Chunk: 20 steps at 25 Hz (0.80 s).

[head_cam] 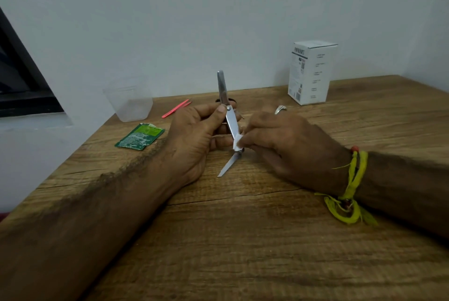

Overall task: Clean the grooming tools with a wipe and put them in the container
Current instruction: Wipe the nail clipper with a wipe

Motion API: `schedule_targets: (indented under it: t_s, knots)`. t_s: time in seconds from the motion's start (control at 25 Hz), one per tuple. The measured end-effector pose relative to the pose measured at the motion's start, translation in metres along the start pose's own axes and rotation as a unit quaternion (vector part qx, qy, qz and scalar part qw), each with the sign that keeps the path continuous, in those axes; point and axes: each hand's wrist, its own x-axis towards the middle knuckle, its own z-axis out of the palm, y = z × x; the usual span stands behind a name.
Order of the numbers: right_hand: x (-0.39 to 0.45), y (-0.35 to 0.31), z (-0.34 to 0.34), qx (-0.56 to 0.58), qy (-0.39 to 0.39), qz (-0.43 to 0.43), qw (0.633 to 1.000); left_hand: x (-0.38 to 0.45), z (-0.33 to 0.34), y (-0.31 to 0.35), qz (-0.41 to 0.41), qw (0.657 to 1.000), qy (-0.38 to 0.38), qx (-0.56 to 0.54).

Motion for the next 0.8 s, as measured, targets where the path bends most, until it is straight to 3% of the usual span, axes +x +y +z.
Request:
schedule_targets:
  t_s: [0.44, 0.8]
  knots:
    - [0.0017, -0.0029, -0.0020, -0.013, 0.000, -0.004, 1.000, -0.0025, 0.0032, 0.0027, 0.003, 0.999, 0.048, -0.004]
    - [0.0005, -0.0010, -0.0004, -0.026, 0.007, -0.008, 1.000, -0.0014, 0.0005, 0.0019, -0.036, 0.999, 0.021, -0.009]
